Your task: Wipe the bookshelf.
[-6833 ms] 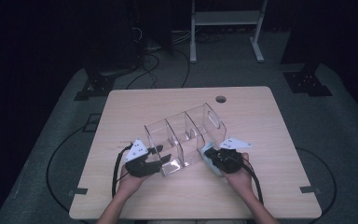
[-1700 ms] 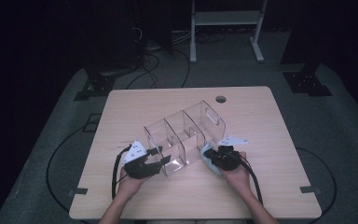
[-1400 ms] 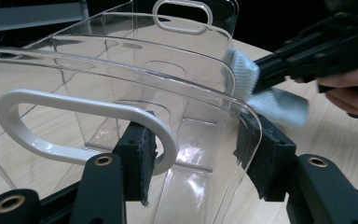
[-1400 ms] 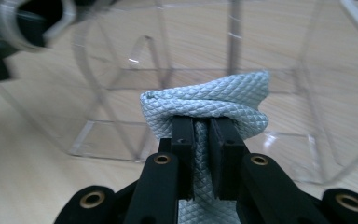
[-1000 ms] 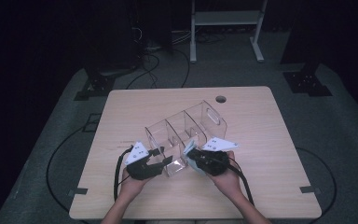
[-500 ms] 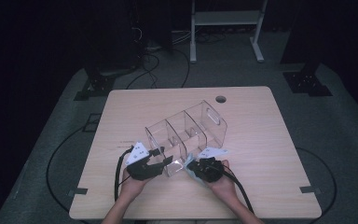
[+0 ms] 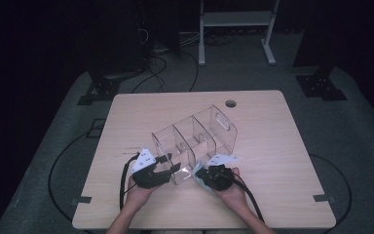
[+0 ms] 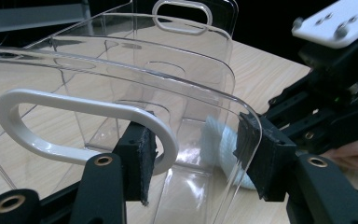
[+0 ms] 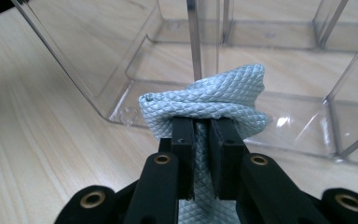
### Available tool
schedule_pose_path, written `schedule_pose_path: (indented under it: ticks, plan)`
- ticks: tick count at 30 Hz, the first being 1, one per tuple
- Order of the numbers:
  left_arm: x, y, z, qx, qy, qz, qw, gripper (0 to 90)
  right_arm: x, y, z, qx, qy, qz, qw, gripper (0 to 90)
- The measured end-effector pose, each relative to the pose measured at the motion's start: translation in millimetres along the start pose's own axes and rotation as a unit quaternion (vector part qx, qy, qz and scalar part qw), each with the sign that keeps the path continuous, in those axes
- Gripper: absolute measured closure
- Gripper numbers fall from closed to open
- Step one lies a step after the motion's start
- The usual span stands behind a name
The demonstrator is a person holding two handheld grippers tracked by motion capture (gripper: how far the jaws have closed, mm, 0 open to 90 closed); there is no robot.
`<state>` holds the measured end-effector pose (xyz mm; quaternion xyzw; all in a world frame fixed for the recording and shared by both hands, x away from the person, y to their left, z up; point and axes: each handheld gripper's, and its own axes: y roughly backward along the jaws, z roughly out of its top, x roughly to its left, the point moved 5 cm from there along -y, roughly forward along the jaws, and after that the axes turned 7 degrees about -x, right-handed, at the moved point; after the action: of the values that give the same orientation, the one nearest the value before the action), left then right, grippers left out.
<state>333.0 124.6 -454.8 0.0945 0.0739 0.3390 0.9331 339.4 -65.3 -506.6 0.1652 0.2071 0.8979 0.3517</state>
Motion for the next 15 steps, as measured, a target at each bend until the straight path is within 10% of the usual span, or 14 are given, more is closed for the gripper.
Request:
schedule_pose_path:
  ticks: [7,15]
  plan:
    - [-0.4,-0.3,-0.2,0.000,0.000,0.001,1.0000,47.5,6.1,17.5,25.4,-0.051,0.004,0.003,0.9987,81.1]
    - [-0.6,-0.1,0.0,0.000,0.001,0.001,1.0000,47.5,-0.2,-2.0,-4.2,0.002,-0.008,0.001,1.0000,81.1]
